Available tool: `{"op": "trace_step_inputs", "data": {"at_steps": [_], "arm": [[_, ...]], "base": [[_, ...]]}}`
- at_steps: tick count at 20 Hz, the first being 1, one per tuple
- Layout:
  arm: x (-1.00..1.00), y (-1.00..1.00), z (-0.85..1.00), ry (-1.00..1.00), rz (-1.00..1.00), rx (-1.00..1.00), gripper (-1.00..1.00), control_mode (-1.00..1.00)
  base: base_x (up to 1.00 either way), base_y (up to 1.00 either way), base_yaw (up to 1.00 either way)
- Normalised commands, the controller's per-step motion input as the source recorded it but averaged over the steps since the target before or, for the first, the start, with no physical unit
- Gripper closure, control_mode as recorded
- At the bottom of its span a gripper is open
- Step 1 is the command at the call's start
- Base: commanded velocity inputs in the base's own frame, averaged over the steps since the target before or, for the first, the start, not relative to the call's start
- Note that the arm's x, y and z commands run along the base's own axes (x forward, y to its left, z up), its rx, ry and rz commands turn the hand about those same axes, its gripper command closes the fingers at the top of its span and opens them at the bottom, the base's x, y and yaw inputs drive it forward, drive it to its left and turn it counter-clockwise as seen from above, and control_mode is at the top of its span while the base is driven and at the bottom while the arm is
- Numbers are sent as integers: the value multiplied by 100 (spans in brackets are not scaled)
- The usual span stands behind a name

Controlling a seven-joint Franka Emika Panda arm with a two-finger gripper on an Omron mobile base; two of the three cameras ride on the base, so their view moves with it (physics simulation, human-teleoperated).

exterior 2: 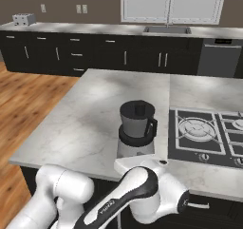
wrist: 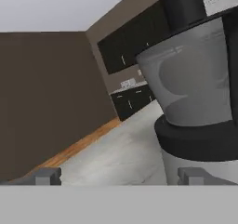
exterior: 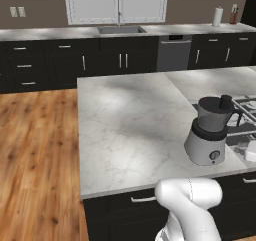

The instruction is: Open the blender lid, put the apple in the blender, close the lid, and start the blender.

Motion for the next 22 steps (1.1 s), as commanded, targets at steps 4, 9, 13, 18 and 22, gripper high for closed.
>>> {"op": "trace_step_inputs", "data": {"at_steps": [4, 9, 13, 18, 22], "arm": [[-18, -4, -27, -18, 39, -27, -100, -100], [-14, 21, -71, 0, 11, -35, -100, -100], [-12, 40, -68, 0, 1, -15, -100, -100], [-4, 31, -16, 0, 0, 1, -100, -100], [0, 18, -15, 0, -5, 0, -100, -100]], "base": [[0, 0, 0], [0, 0, 0], [0, 0, 0], [0, 0, 0], [0, 0, 0]]}}
